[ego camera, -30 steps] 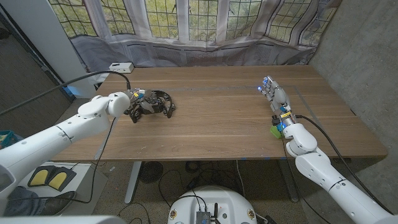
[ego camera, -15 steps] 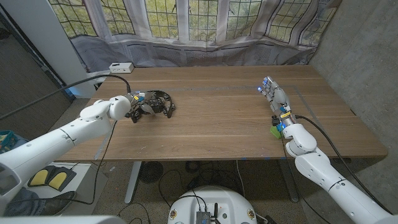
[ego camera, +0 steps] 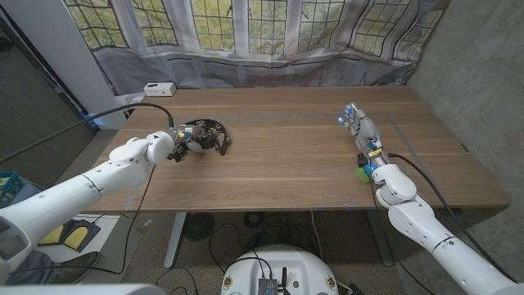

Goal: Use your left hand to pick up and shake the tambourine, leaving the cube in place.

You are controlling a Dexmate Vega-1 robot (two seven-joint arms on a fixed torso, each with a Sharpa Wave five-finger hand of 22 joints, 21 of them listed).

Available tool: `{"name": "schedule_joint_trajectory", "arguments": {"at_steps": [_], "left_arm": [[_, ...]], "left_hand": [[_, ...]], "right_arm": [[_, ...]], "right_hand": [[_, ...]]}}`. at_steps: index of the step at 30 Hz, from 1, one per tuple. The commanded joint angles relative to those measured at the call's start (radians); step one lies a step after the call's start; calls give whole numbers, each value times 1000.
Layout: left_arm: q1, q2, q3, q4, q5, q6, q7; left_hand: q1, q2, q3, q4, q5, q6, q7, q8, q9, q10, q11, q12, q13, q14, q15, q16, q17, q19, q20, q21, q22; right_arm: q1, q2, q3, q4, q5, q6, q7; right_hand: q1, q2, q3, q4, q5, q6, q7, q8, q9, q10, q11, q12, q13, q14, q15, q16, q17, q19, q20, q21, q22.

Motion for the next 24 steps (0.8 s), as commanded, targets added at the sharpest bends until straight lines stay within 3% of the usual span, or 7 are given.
{"name": "schedule_joint_trajectory", "arguments": {"at_steps": [1, 5, 10, 16, 20, 24], "left_arm": [[20, -26, 14, 21, 19, 11, 79], [28, -40, 15, 32, 20, 25, 110], [43, -59, 5, 49, -4, 34, 155], [44, -79, -14, 90, -100, -1, 152], [43, -89, -22, 104, -148, -12, 159], [39, -87, -21, 93, -157, 4, 163]], "left_hand": [[25, 6, 11, -8, 5, 19, 3, 10, 4, 12, 1, -1, 3, 17, -41, 2, 2, 13, 3, 8, 5], [56, 27, 29, -12, 8, 39, 12, 13, 4, 34, 2, 4, 4, 38, -43, 2, 0, 33, 9, 16, 6], [129, 60, 74, -18, 10, 116, 38, 26, 5, 115, 11, 20, 5, 124, -52, 5, -3, 98, 16, 45, 9], [201, 83, 129, -22, 14, 153, 85, 18, 6, 147, 58, 14, 5, 180, -14, -7, -3, 163, 39, 73, 6], [237, 82, 161, -18, 14, 208, 101, 23, 7, 205, 58, 22, 6, 262, -34, 2, 0, 243, 21, 104, 0], [249, 79, 180, -13, 12, 264, 100, 29, 8, 268, 47, 33, 8, 326, -51, 5, 0, 306, 3, 129, -2]], "right_arm": [[9, 0, -6, 13, 12, -9, 13], [10, 1, -9, 16, 11, -6, 15], [5, 3, -8, 15, 13, -4, 11], [-7, -3, -2, 7, 10, -2, 3], [-15, -6, 4, 1, 11, -2, -3], [-19, -8, 7, -2, 12, 1, -4]], "right_hand": [[7, -1, 4, 6, 2, 0, 1, 1, 4, 1, -2, -5, 5, 2, 6, -1, 3, 2, 7, -3, 1], [8, -1, 4, 6, 2, -1, 1, 0, 5, 0, -2, -5, 5, 2, 6, -1, 4, 2, 8, -3, 1], [7, -2, 3, 6, 2, -1, 1, 1, 5, 1, -3, -4, 6, 3, 6, -1, 4, 2, 9, -3, 1], [7, -2, 2, 6, 2, -1, 1, 1, 5, 3, -3, -4, 6, 4, 6, -1, 4, 3, 11, -3, 2], [7, -2, 2, 6, 2, -1, 1, 1, 5, 1, -3, -5, 6, 5, 6, -2, 4, 4, 11, -3, 2], [7, -2, 2, 6, 2, -2, 1, 1, 5, 3, -4, -4, 6, 4, 7, -2, 4, 4, 11, -3, 2]]}}
